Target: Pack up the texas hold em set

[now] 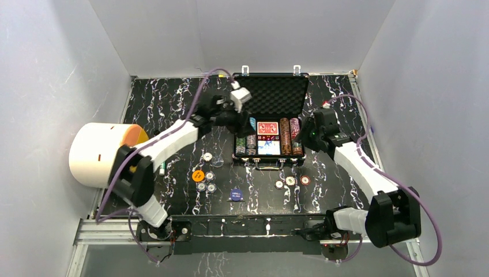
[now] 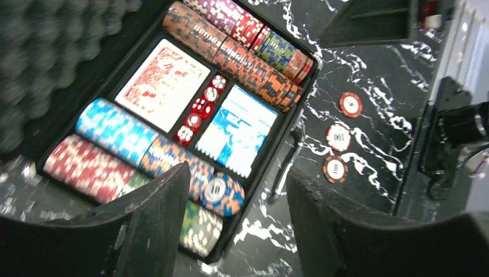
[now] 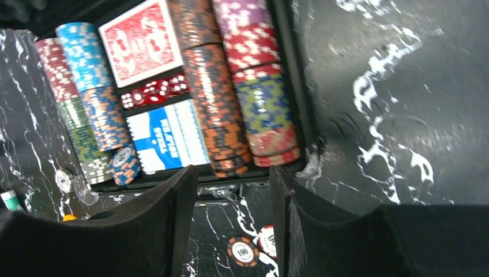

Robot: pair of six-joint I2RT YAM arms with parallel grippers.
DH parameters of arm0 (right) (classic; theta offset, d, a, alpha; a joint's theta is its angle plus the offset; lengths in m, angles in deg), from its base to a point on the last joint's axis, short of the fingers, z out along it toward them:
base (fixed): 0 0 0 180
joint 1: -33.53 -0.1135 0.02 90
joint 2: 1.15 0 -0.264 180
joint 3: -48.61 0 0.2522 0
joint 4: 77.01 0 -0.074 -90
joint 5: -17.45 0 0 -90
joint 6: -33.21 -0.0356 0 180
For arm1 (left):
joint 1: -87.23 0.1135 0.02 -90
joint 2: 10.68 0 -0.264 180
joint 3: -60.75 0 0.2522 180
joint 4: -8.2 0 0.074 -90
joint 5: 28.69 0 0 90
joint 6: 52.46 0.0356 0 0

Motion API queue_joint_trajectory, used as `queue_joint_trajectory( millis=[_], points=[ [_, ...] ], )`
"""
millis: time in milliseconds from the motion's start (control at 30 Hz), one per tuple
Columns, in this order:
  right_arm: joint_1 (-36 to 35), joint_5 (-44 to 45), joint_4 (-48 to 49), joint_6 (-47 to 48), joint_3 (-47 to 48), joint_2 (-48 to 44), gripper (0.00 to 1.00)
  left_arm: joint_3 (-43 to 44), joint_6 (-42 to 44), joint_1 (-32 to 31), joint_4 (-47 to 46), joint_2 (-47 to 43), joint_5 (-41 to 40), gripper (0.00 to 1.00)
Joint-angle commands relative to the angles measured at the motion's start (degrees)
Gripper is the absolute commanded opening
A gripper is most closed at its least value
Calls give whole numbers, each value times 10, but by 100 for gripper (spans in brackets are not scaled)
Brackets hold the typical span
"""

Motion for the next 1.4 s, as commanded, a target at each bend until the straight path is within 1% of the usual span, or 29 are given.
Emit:
queue_joint_trajectory(
  millis=[0,100,133,200,267,333,400,667,1000,1200,1300,1367],
  points=[
    [53,-46,21,-42,-49,-54,57,103,99,-36,39,104,32,55],
    [82,-60,22,-39,-72,-68,56,180,122,-47,76,180,26,43],
    [102,-76,29,-35,-88,-71,56,241,121,-51,94,235,25,41],
    [107,-77,31,-32,-91,-70,56,288,119,-54,124,274,20,47],
    [108,-77,32,-30,-93,-71,56,331,109,-57,154,312,15,50],
    [108,-75,32,-29,-95,-70,56,375,93,-58,187,338,20,51],
    [109,-75,31,-27,-95,-70,56,394,80,-60,207,355,28,51],
    [109,-76,32,-23,-98,-65,56,412,62,-64,234,379,47,52],
    [110,-82,40,-23,-99,-59,56,409,106,-87,229,397,-36,54],
    [109,-83,40,-21,-98,-59,56,415,110,-90,226,410,-50,54],
    [109,-83,40,-20,-98,-60,56,408,112,-90,227,407,-51,50],
    [109,-82,40,-19,-98,-59,56,403,114,-90,228,406,-51,40]
  ],
)
